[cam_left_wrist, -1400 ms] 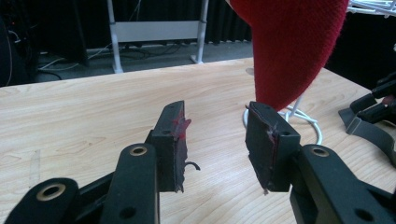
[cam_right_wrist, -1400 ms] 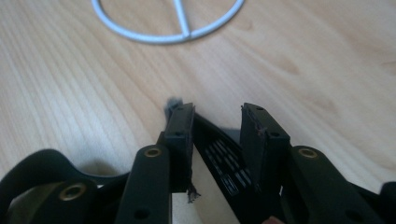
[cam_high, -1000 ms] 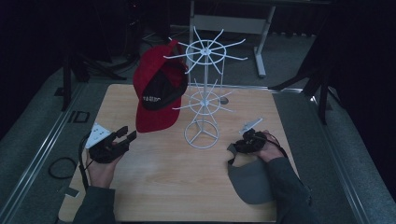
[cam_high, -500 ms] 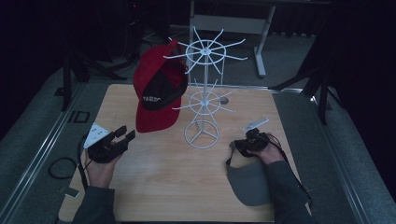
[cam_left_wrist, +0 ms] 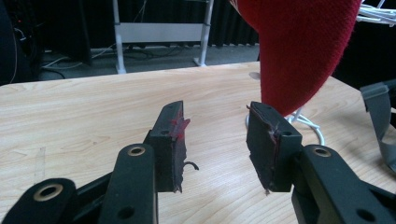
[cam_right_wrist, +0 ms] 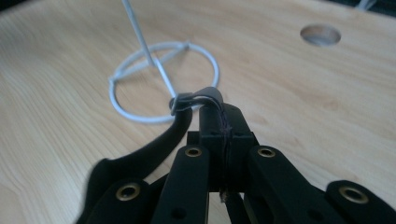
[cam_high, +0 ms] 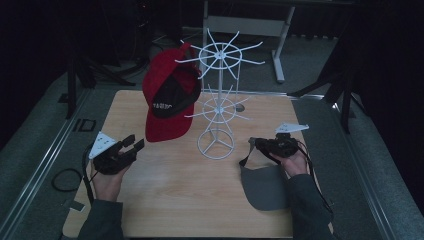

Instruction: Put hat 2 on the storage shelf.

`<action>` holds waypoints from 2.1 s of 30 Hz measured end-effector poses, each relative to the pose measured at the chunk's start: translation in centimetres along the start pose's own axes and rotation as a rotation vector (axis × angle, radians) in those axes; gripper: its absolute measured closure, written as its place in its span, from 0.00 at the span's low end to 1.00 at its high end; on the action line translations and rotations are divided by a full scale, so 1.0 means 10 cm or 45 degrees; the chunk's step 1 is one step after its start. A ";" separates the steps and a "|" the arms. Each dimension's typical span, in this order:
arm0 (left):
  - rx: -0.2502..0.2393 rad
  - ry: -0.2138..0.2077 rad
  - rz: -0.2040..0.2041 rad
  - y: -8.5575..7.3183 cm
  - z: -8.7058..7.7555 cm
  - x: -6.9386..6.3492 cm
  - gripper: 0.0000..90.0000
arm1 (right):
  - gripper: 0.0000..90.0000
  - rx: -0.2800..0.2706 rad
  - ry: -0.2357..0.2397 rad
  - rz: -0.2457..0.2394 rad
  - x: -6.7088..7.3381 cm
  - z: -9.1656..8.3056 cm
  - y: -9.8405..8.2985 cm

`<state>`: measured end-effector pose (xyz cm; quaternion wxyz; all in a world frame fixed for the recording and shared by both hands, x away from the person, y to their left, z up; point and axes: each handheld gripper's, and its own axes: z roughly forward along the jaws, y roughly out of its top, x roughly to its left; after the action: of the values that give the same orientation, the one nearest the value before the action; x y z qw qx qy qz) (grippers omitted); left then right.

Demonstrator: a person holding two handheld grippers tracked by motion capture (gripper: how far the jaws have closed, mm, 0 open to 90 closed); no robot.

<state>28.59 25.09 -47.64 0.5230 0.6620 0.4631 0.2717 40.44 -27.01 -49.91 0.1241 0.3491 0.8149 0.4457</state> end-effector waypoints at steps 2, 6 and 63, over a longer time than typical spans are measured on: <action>-0.003 0.000 -0.002 0.00 0.00 0.00 0.64 | 0.99 -0.046 0.014 0.021 0.00 -0.05 0.02; -0.003 0.001 -0.003 0.00 0.00 0.00 0.64 | 0.99 -0.124 0.039 0.057 0.01 -0.13 0.07; -0.016 0.014 -0.022 0.01 -0.04 0.03 0.63 | 0.99 -0.505 0.134 0.052 0.34 -0.81 0.62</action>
<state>28.46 25.54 -47.45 0.5271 0.6531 0.4699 0.2736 36.70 -27.67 -39.84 0.1385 0.3106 0.7093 0.6175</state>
